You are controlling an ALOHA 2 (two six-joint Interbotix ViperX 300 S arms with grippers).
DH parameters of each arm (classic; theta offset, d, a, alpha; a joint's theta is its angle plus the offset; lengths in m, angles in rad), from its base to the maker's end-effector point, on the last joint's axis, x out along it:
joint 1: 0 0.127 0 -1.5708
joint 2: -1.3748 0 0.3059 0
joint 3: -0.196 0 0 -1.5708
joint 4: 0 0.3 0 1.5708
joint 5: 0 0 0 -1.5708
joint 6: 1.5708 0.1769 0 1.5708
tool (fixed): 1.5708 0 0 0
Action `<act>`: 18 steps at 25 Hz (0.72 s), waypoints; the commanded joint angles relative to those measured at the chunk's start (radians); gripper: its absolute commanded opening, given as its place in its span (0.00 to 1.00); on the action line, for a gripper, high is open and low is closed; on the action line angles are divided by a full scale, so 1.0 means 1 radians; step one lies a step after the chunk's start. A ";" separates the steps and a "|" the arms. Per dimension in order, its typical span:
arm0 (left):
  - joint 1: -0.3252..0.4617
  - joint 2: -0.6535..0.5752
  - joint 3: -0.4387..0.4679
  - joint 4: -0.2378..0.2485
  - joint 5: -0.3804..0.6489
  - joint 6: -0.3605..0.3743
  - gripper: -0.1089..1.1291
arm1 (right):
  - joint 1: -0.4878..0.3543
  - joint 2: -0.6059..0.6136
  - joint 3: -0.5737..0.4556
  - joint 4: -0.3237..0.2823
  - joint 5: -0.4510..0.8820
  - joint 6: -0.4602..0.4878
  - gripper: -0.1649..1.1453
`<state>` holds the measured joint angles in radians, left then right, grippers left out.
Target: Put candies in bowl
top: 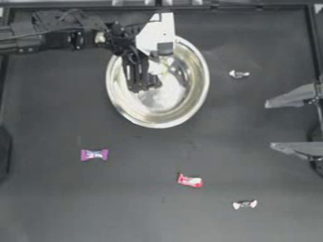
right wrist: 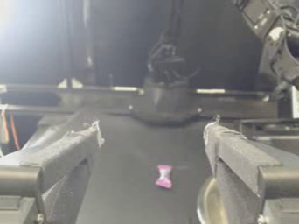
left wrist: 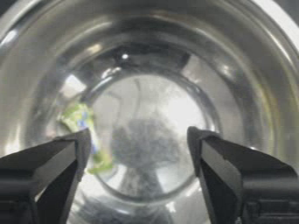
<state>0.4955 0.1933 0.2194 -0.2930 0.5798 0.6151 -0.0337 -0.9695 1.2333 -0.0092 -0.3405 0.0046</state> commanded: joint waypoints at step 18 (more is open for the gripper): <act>-0.175 -0.710 0.370 -0.089 -0.258 0.032 0.90 | -0.002 -0.063 0.009 0.014 0.015 -0.002 0.89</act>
<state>0.3375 -0.4172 0.5461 -0.3636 0.3774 0.6320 -0.0353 -1.0370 1.2594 0.0000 -0.3252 0.0046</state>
